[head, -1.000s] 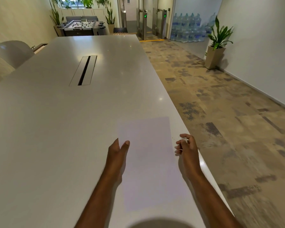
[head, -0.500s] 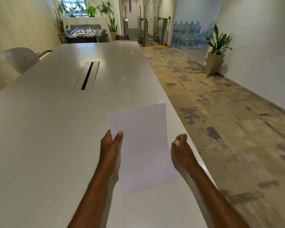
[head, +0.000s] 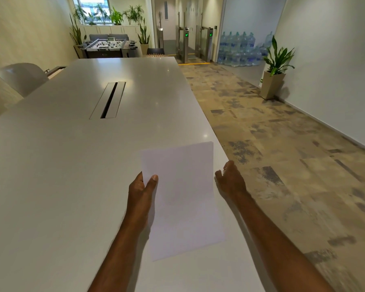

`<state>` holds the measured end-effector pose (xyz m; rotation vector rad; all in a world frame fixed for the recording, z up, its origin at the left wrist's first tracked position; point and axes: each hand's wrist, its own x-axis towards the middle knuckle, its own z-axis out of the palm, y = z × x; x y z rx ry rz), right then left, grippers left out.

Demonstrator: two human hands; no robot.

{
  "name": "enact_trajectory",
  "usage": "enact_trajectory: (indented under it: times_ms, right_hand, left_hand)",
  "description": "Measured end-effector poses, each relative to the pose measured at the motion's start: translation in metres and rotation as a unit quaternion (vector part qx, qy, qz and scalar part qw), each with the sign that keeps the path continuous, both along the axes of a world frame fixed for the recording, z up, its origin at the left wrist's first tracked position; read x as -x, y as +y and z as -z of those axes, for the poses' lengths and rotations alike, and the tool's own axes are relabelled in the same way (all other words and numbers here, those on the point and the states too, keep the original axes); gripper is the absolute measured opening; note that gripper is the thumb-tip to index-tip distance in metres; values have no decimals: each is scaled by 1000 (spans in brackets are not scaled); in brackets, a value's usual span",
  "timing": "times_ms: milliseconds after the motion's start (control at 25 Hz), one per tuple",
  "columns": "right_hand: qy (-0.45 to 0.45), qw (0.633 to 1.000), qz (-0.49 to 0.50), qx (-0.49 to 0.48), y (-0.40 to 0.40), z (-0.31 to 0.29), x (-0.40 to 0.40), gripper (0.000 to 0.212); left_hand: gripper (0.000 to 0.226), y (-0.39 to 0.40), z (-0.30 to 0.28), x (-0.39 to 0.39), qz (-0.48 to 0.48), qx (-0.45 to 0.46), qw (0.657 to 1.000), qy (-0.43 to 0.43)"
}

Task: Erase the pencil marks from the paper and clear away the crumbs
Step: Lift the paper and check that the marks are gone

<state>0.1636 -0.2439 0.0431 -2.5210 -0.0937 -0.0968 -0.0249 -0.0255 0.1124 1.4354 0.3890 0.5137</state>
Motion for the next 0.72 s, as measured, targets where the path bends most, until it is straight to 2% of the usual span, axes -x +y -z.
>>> enact_trajectory:
  times_ms: [160,320,480,520,600,640,680,720]
  right_hand:
    - [-1,999,-11,-40,0,7,-9,18]
    - [-30,996,-20,77,-6,11,-16,31]
    - [-2,999,-12,34,-6,2,-11,37]
    - [-23,1000,-8,8,-5,-3,-5,37]
    - [-53,990,-21,-129,2,-17,14,36]
    - [-23,968,-39,-245,6,-21,27,41]
    - [47,927,-63,-366,12,-25,40,51]
    - [132,871,-89,-465,16,-27,54,64]
  left_hand:
    - [22,-1,1,-6,-1,6,1000,8]
    - [32,1,3,-10,-2,-5,1000,6]
    - [34,-1,-1,-9,6,-5,1000,5]
    - [34,-1,-1,-9,0,-4,1000,3]
    - [29,1,-2,-10,-6,-3,1000,1]
    - [26,2,-4,-10,-7,-1,1000,-5]
    - [26,2,-5,-11,-8,4,1000,-11]
    - [27,1,-8,-11,-7,11,1000,-20]
